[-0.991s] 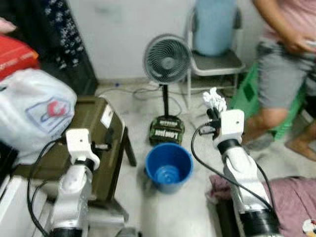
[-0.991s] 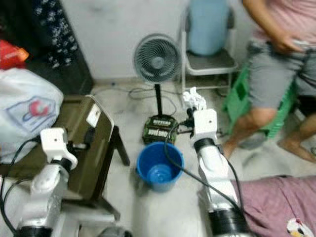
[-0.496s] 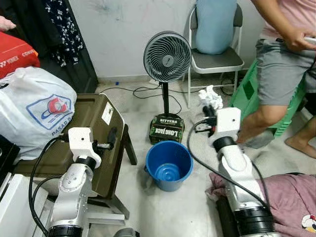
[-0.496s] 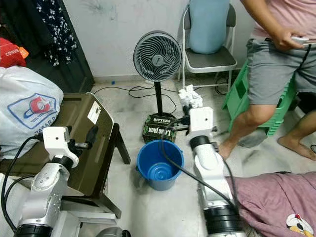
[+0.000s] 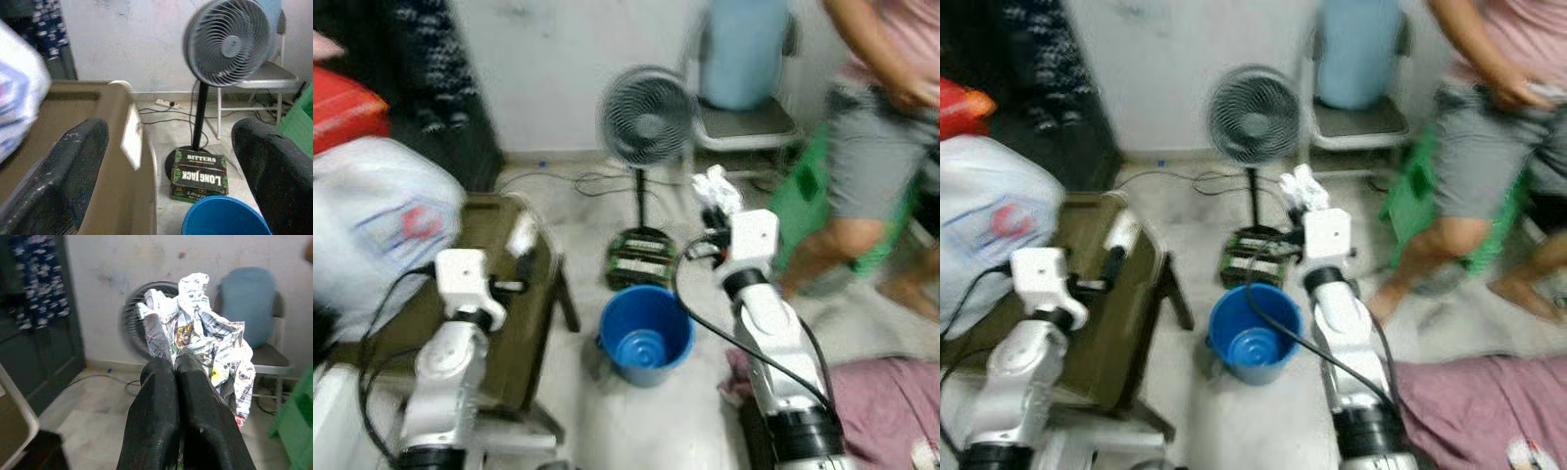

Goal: Clean up the room

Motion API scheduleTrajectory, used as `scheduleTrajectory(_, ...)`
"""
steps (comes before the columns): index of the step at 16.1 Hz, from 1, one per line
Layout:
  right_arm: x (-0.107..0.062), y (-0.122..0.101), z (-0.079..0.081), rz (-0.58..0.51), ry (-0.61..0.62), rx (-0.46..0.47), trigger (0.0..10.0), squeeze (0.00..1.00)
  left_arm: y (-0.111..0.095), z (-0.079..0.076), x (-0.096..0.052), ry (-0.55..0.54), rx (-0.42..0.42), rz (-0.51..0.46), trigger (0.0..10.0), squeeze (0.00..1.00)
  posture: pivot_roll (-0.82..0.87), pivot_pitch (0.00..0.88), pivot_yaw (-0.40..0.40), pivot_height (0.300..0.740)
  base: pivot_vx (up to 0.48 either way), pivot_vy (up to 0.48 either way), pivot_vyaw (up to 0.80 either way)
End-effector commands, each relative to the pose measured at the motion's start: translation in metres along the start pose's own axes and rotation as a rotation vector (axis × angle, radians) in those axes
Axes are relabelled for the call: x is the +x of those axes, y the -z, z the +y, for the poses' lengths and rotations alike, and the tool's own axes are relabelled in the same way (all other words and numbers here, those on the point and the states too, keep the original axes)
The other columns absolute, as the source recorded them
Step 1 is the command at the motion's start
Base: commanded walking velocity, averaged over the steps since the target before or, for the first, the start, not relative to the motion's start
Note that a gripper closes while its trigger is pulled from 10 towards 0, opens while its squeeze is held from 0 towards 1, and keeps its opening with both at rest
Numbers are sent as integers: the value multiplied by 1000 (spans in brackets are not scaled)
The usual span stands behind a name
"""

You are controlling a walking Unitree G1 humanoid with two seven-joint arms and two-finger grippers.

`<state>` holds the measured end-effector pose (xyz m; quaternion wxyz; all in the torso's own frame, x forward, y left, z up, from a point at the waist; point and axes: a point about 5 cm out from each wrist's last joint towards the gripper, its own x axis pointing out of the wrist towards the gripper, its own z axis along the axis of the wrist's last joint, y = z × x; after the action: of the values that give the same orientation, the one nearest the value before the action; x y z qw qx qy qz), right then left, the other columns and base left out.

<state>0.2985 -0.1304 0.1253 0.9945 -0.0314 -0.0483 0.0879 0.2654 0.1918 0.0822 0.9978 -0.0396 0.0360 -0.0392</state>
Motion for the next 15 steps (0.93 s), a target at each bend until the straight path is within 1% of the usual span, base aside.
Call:
scheduleTrajectory(1,-3,0,-10,2,33,-2,10000,0,-4,-8,4,37,-8,-17,10000,0,-57,0,55,740,296,0,0)
scheduleTrajectory(3,-2,0,-11,3,34,-5,10000,0,-4,-8,4,34,-5,-9,10000,0,-59,0,55,740,347,0,0)
scheduleTrajectory(6,-2,0,-11,6,37,-5,10000,0,-3,-8,5,34,0,-3,10000,0,-60,0,56,740,0,0,0)
scheduleTrajectory(8,-2,0,-12,7,39,-2,10000,0,-3,-8,6,35,1,-1,10000,0,-60,0,55,740,0,0,-609)
scheduleTrajectory(12,-1,-1,-11,3,38,-6,10000,0,-3,-10,7,52,1,-9,10000,0,-61,0,57,740,0,0,0)
scheduleTrajectory(14,-1,-2,-10,-7,27,-37,10000,0,-4,-11,7,58,0,-16,10000,0,-61,0,57,740,0,0,0)
scheduleTrajectory(15,-1,-2,-10,-8,26,-36,10000,0,-4,-11,7,59,-1,-17,10000,0,-61,0,57,740,0,0,569)
